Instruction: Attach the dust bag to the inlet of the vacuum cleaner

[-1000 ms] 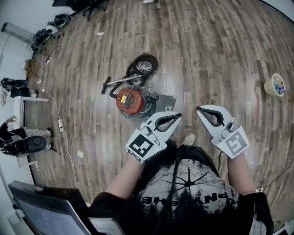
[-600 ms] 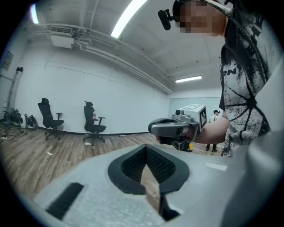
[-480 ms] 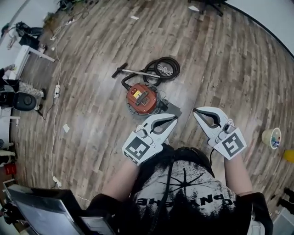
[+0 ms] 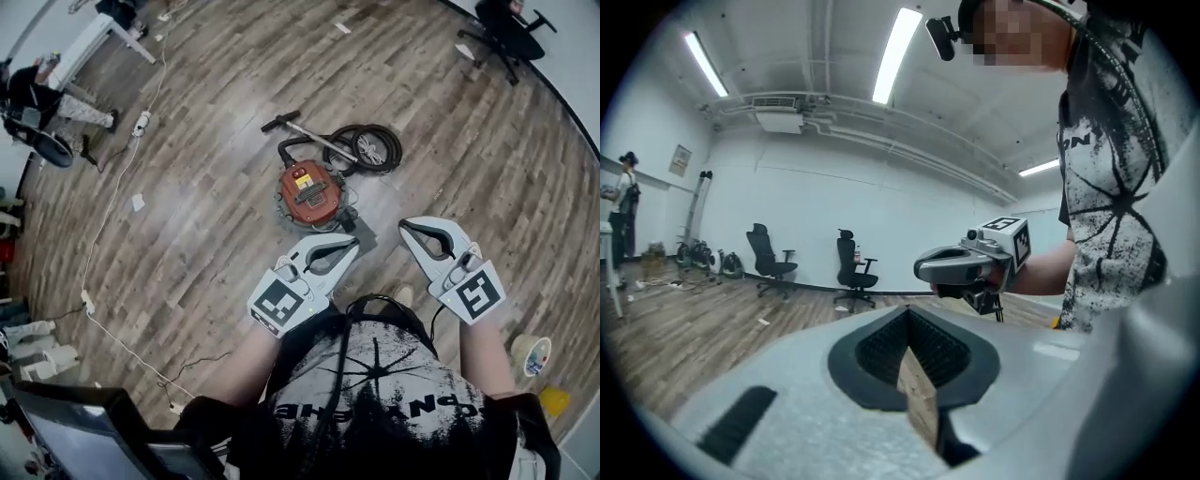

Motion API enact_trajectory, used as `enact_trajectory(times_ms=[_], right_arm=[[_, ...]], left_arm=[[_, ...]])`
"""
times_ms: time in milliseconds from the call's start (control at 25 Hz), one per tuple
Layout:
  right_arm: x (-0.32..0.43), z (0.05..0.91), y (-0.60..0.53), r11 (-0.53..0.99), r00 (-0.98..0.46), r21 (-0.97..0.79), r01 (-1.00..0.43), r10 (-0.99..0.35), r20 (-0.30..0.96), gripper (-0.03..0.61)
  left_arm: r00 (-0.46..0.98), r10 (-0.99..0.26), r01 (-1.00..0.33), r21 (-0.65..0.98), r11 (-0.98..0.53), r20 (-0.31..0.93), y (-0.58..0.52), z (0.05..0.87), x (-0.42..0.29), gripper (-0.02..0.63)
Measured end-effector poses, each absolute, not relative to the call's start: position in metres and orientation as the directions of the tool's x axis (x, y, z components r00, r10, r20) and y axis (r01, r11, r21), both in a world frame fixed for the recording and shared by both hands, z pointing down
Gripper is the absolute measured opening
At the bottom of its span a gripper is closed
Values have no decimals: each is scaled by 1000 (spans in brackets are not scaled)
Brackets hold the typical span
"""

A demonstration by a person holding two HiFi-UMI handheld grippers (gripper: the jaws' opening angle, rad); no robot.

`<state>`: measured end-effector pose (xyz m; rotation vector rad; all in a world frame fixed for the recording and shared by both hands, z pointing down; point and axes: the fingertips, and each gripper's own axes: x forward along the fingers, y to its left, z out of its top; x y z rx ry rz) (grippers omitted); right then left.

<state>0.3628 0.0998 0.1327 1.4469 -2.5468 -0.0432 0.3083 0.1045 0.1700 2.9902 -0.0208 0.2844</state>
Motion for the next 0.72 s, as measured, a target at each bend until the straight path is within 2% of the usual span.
enact_trajectory(times_ms=[200,320,400,560,720], right_arm=[[374,141,109,690,-665,143,-709,-722,189,11],[383,175,134,802,-732,185,-568,-595,333,20],[387,189,140,841,-761,181,-510,-539,360,23],[388,215,150,882,-771,179,-436,-469,432,32],[383,242,149,880,-735,162,-446,-463,495,48]], left_arm=[[960,-200,-224,105,-969,198,111,170,322,-2],[918,-329,-365,149,-919,221,125,180,322,-1],[890,-388,-426,137,-894,239,130,187,321,-2],[867,-439,-474,116,-873,236,139,199,320,-1],[878,-403,-445,131,-886,258,135,214,314,-2]])
